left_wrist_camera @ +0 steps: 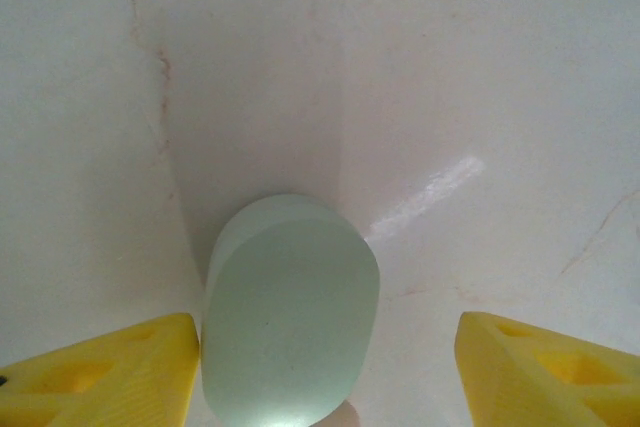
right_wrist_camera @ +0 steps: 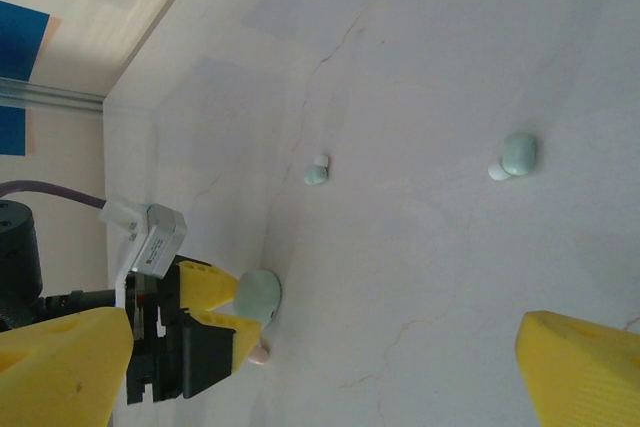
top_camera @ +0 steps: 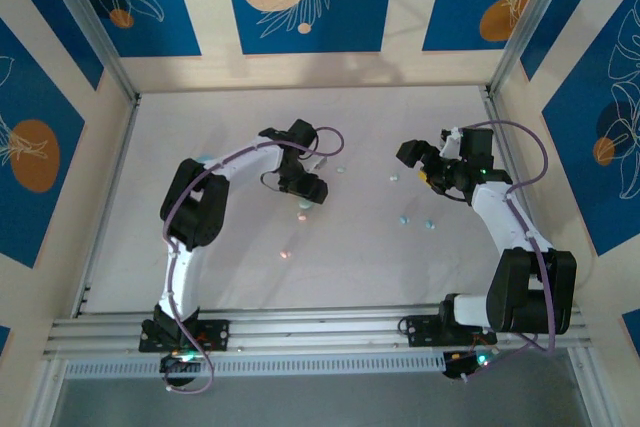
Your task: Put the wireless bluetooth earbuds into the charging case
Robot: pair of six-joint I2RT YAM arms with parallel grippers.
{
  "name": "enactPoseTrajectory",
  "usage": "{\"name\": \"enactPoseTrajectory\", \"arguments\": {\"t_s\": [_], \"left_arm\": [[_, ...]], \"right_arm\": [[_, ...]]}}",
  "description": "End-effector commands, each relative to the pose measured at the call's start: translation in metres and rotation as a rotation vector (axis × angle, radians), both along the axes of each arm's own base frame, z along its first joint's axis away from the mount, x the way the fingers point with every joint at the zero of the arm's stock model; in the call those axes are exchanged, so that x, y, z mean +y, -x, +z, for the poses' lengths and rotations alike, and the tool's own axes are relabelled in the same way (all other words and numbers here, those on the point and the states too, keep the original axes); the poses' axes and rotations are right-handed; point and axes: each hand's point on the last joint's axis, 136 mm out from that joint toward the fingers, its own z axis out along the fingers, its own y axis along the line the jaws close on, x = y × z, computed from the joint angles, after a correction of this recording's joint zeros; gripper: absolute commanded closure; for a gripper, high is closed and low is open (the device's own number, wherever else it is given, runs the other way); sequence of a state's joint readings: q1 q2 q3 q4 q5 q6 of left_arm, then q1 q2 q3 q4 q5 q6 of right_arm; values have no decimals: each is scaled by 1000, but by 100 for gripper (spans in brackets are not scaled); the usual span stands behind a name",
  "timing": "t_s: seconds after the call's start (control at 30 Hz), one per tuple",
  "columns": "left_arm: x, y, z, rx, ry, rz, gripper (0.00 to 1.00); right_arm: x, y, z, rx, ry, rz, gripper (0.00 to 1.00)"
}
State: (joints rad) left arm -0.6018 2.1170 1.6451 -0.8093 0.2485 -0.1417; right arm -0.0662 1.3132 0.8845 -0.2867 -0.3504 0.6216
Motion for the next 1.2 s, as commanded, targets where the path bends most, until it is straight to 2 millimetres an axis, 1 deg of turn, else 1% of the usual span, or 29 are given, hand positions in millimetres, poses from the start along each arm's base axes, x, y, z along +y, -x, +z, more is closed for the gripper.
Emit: {"name": "enactPoseTrajectory", "arguments": {"t_s": [0.0, 0.17, 0.3, 0.43, 0.47, 0.53, 0.63, 0.7, 0.77, 0.8, 0.87, 0.93, 0.97, 1.03, 1.13, 1.17], "left_arm": [[-11, 9, 2, 50, 27, 18, 33], [-18, 15, 1, 75, 35, 46, 35], [-30, 17, 6, 79, 81, 98, 37], [-53, 18, 18, 84, 217, 149, 39], [-57, 17, 21, 80, 242, 163, 39], [-65, 15, 28, 72, 305, 183, 39], [-70, 12, 40, 46, 362, 201, 39], [-68, 11, 50, 12, 384, 209, 39], [-56, 8, 60, -59, 377, 239, 38], [-46, 5, 65, -103, 366, 266, 36], [-24, -1, 75, -178, 359, 325, 35], [5, -6, 87, -265, 350, 389, 33], [17, -6, 92, -299, 344, 412, 32], [43, -4, 107, -381, 337, 446, 28], [77, 2, 125, -485, 309, 486, 21], [86, 4, 128, -505, 300, 496, 18]], "right_arm": [[3, 2, 3, 10, -23, 21, 1], [3, 2, 4, 10, -23, 23, 1], [5, 2, 5, 2, -32, 35, 1], [12, 4, 6, -27, -24, 78, 3], [15, 5, 7, -34, -24, 93, 3], [19, 6, 8, -60, -7, 117, 6], [27, 8, 6, -82, 26, 154, 10], [36, 12, 2, -89, 59, 192, 11], [46, 16, -7, -80, 111, 224, 13], [53, 20, -12, -72, 136, 242, 14], [68, 26, -22, -61, 174, 282, 16], [87, 32, -35, -48, 229, 319, 17], [96, 35, -40, -43, 249, 343, 18], [115, 42, -56, -7, 310, 393, 19], [132, 46, -79, 62, 429, 406, 20], [136, 47, -86, 80, 459, 415, 19]]}}
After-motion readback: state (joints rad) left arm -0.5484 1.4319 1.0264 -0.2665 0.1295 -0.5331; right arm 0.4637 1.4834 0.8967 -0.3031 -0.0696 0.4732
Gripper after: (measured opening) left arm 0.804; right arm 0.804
